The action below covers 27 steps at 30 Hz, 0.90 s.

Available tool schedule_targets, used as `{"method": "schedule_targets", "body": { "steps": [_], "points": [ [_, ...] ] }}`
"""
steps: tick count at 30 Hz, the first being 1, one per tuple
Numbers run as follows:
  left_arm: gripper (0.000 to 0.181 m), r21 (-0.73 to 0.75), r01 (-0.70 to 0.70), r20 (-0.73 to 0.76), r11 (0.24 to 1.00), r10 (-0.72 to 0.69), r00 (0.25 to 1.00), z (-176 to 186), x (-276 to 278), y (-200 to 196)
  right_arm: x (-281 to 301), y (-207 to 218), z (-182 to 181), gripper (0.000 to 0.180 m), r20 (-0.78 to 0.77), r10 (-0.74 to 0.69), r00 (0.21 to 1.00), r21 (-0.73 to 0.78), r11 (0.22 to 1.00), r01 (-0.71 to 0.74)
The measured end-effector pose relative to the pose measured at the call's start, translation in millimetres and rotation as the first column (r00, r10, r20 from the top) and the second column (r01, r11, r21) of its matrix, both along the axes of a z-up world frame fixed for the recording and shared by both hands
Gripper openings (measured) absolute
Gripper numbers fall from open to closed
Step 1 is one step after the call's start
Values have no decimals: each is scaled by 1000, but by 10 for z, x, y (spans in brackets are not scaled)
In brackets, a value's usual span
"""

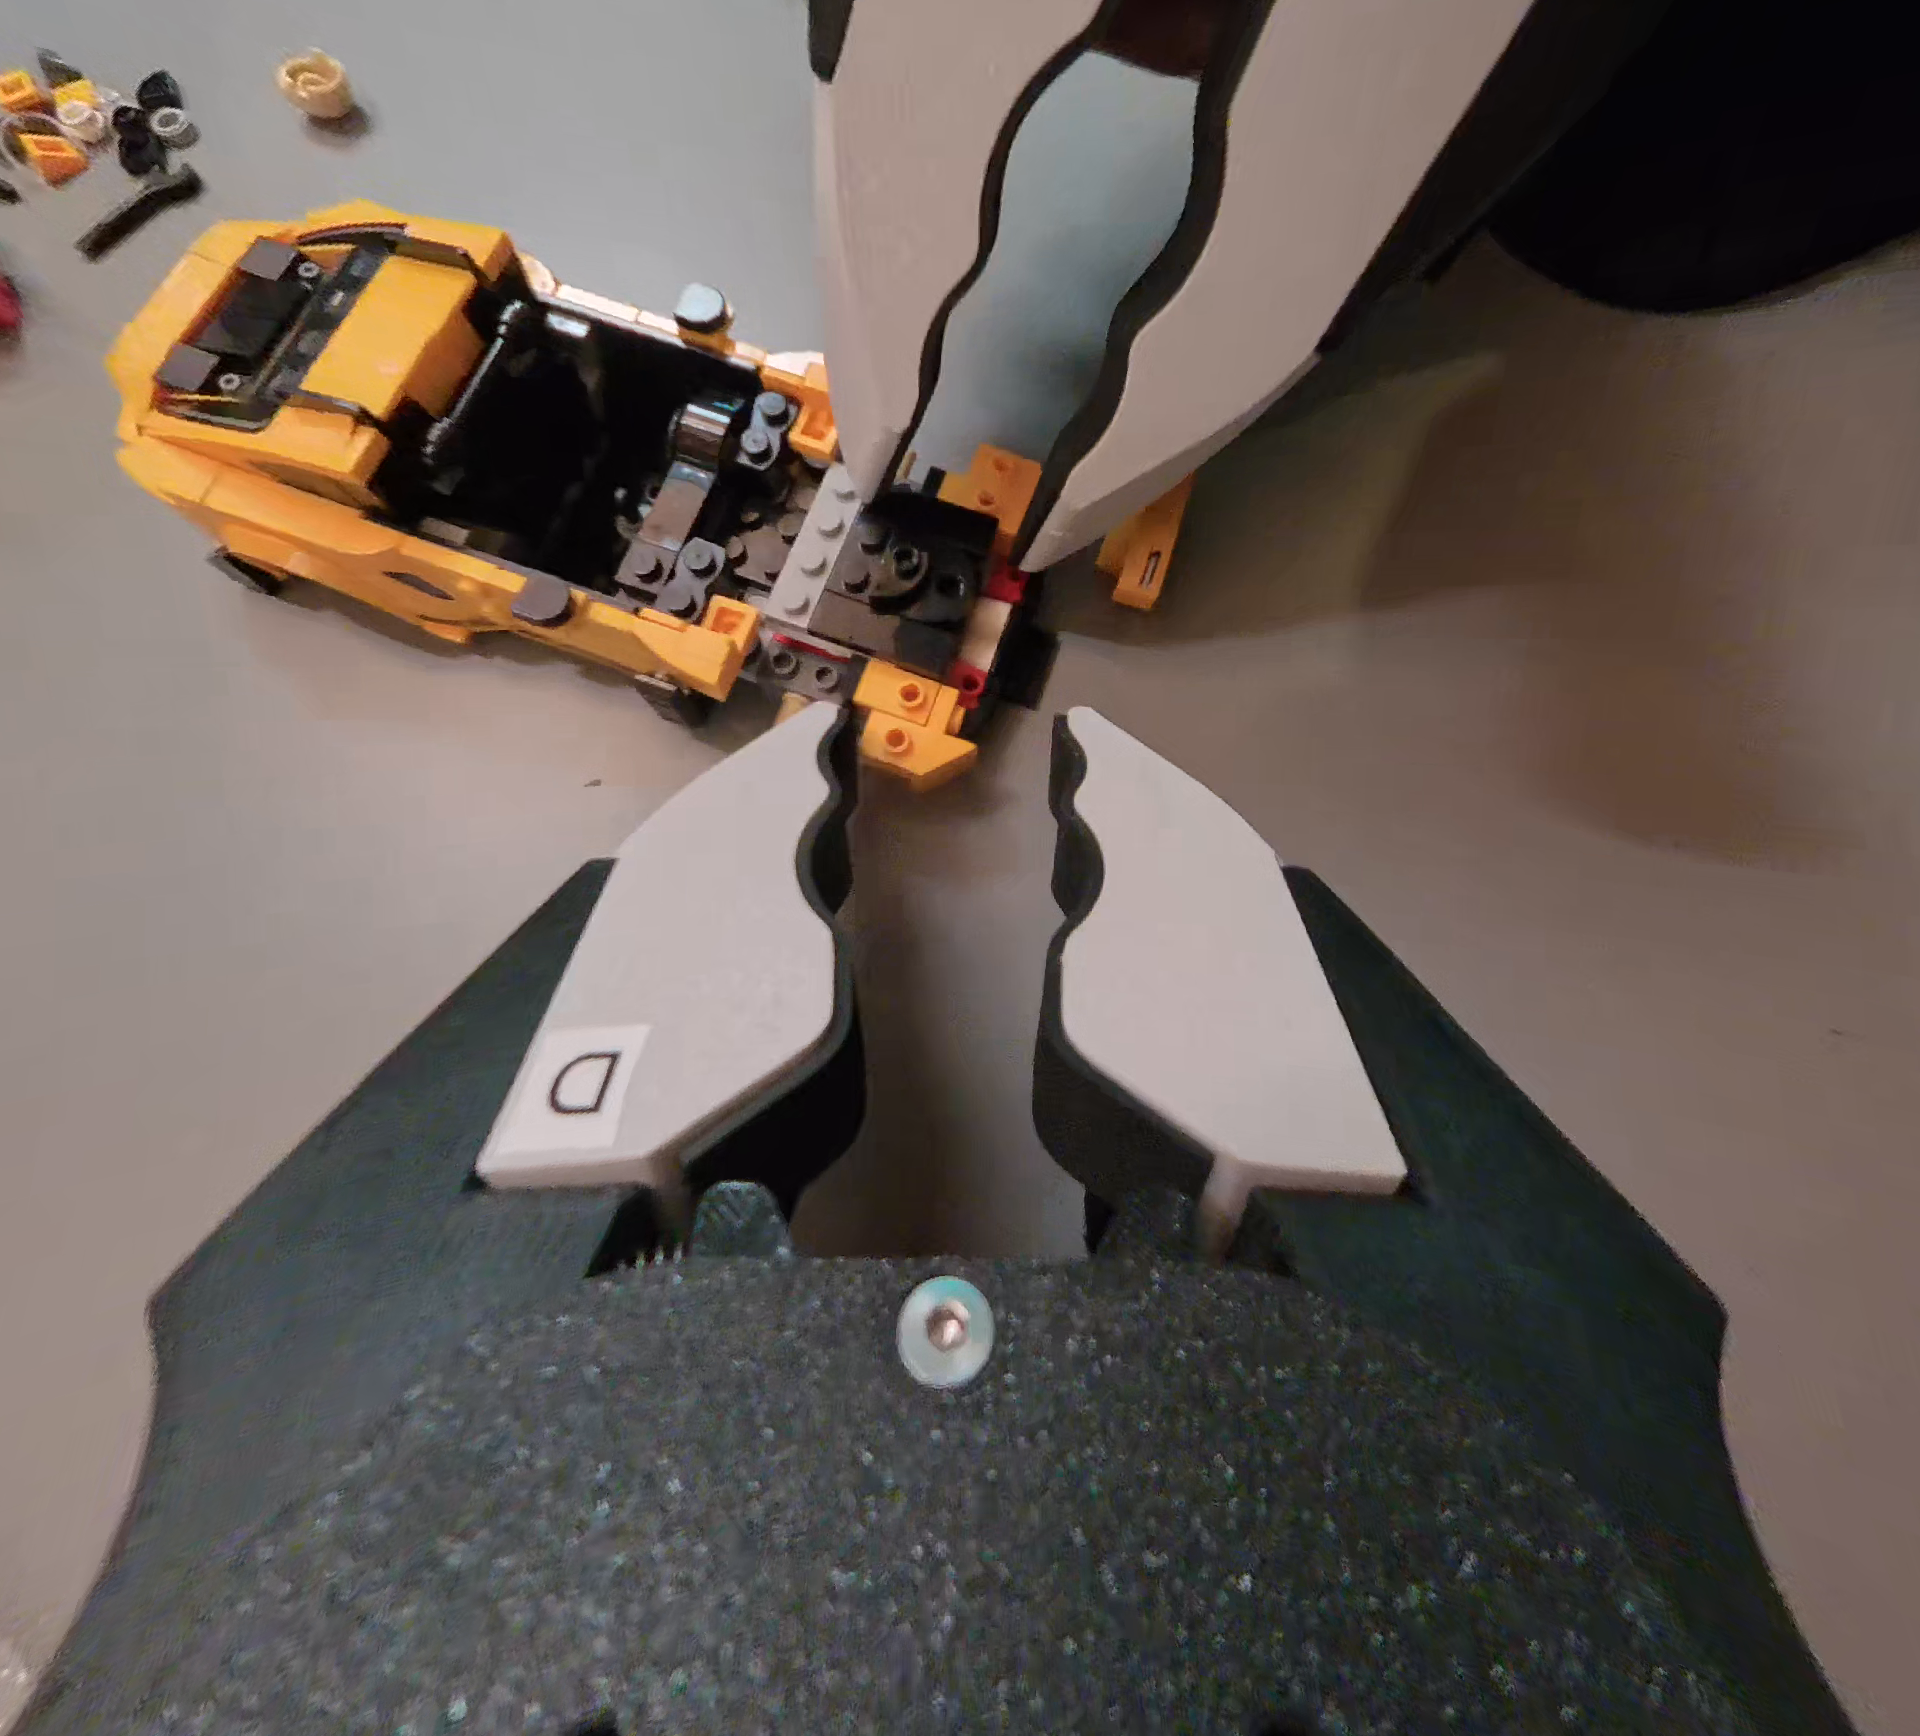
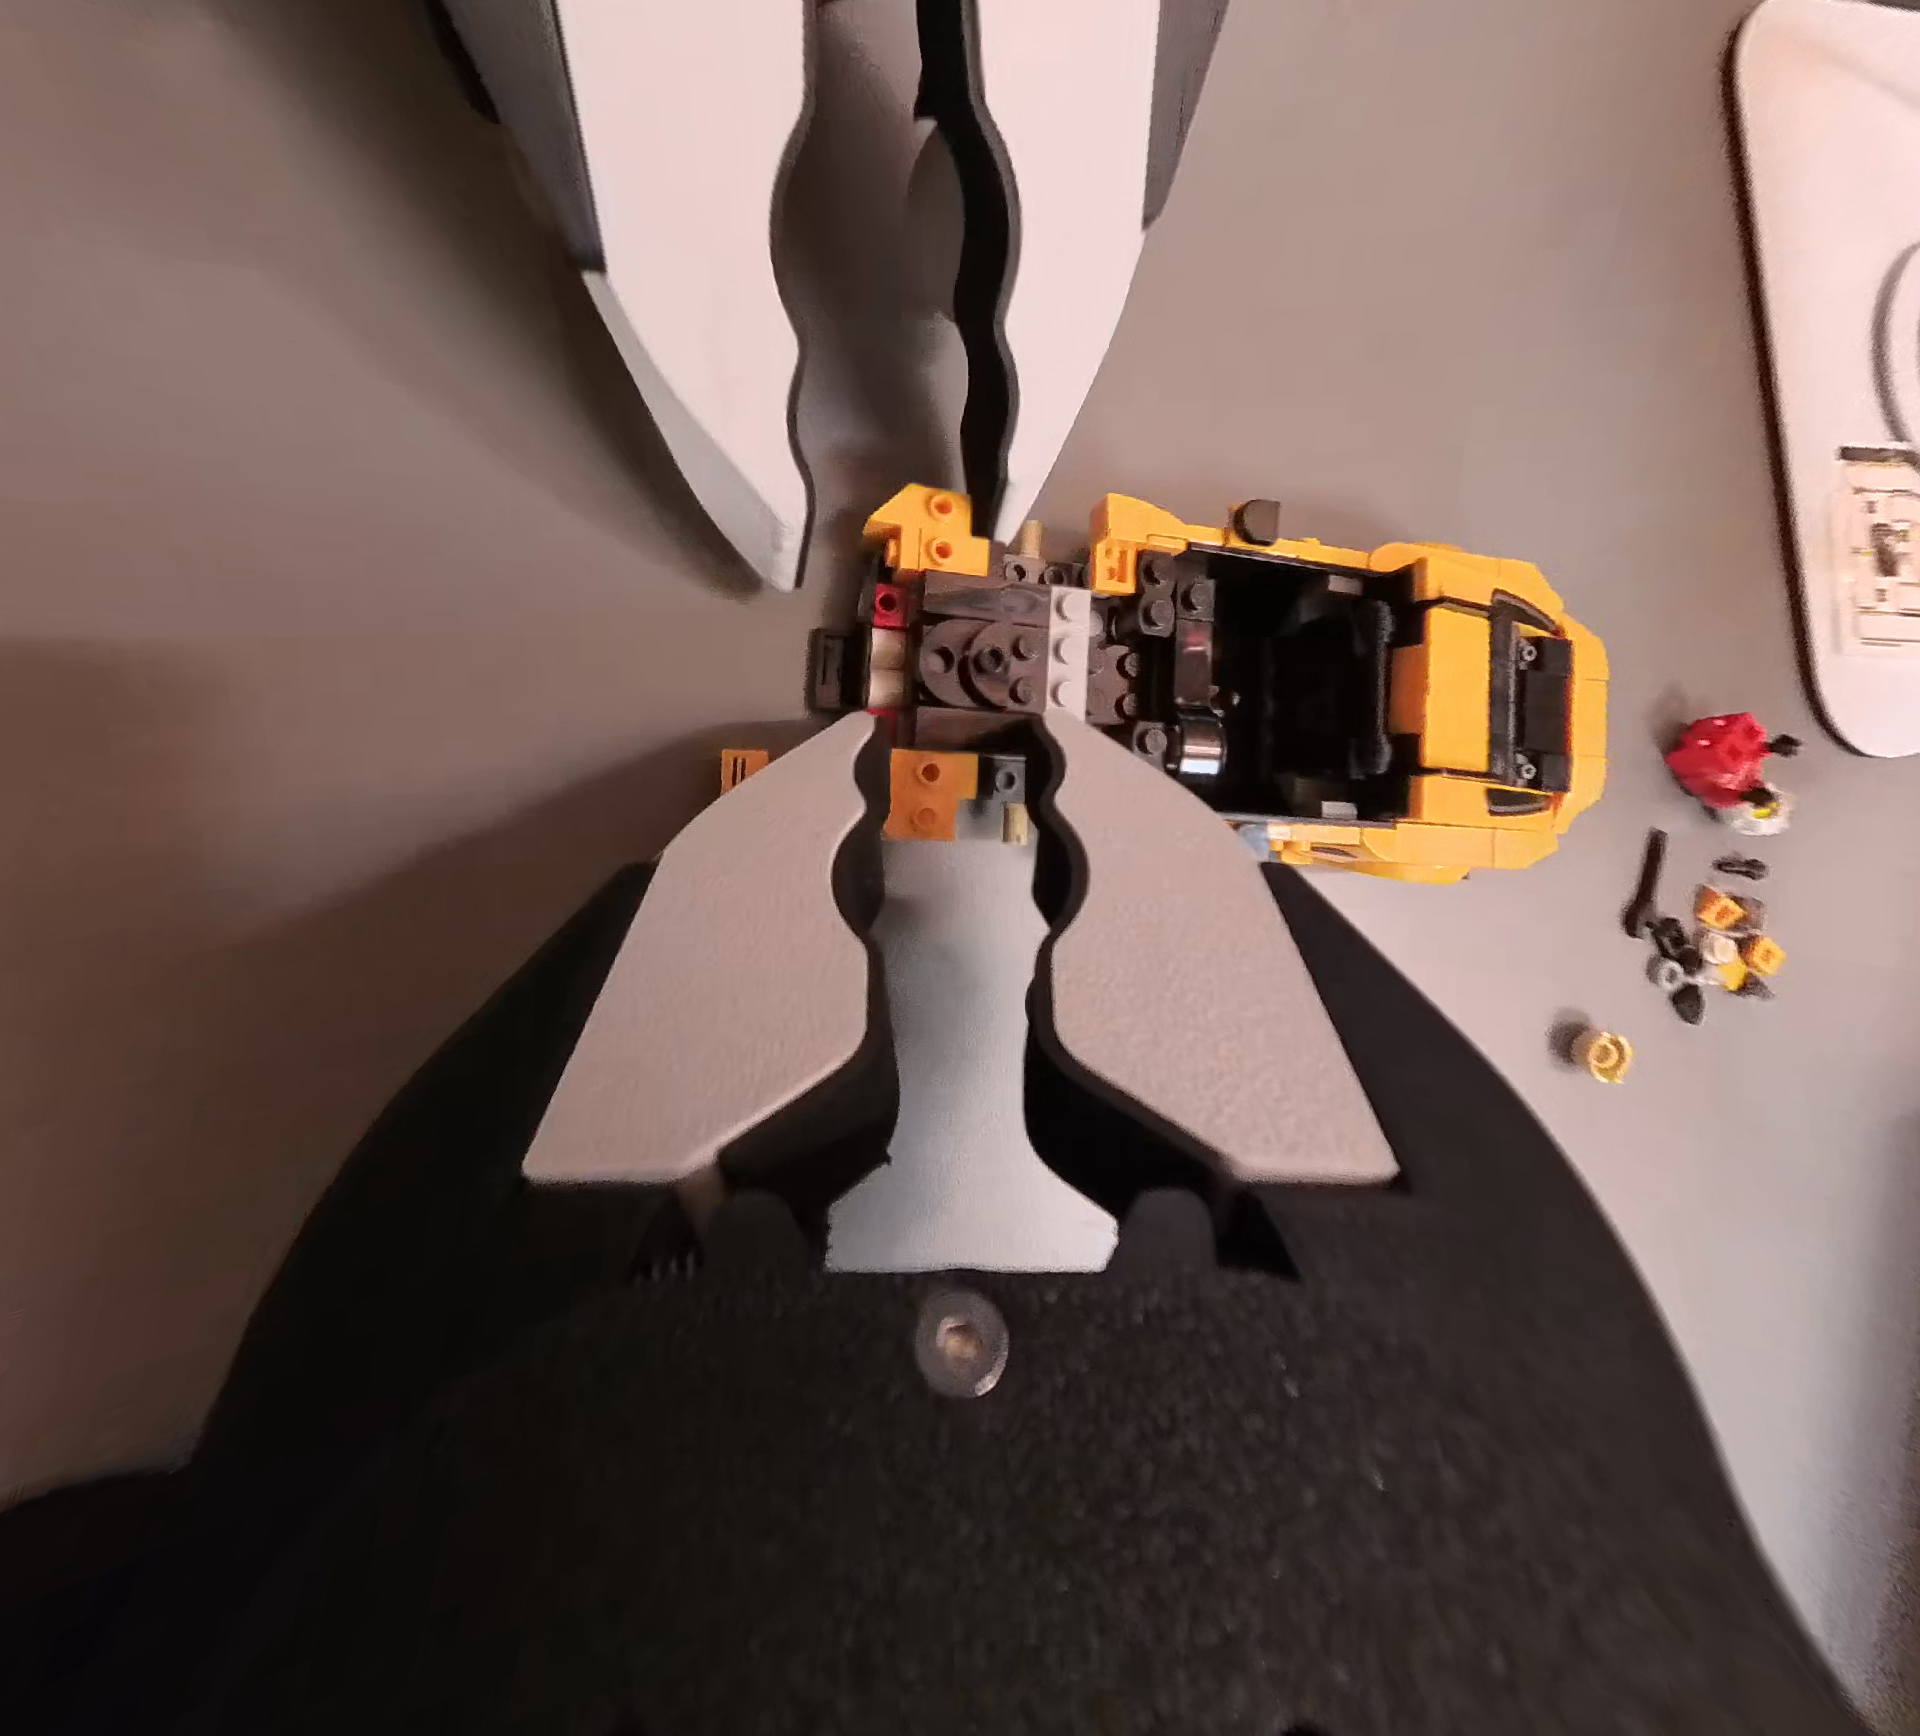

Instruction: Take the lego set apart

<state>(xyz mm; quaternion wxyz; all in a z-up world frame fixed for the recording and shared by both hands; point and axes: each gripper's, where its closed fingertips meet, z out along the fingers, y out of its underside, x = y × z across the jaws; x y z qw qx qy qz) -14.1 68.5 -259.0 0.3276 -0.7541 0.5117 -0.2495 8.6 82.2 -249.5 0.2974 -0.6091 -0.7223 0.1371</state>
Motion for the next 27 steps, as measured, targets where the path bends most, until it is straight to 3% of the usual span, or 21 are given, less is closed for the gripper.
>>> {"method": "schedule_targets", "body": {
  "steps": [1,15,20,27],
  "points": [
    [33,15,-4,-12,1000,5,1000,-12,-1,14,-4,4,-2,24,-1,-5,1000,23,1000,5],
    [20,72,-15,-55,997,19,998,-54,-8,55,13,43,25,7,8,22,1000,154,988,-23],
    [19,76,-15,-58,997,20,998,-56,-12,55,7,31,37,4,-10,40,999,116,992,-39],
    [17,92,-11,-76,996,18,997,-74,-22,58,6,3,39,0,-95,-1,995,-74,997,-6]
  ]
}}
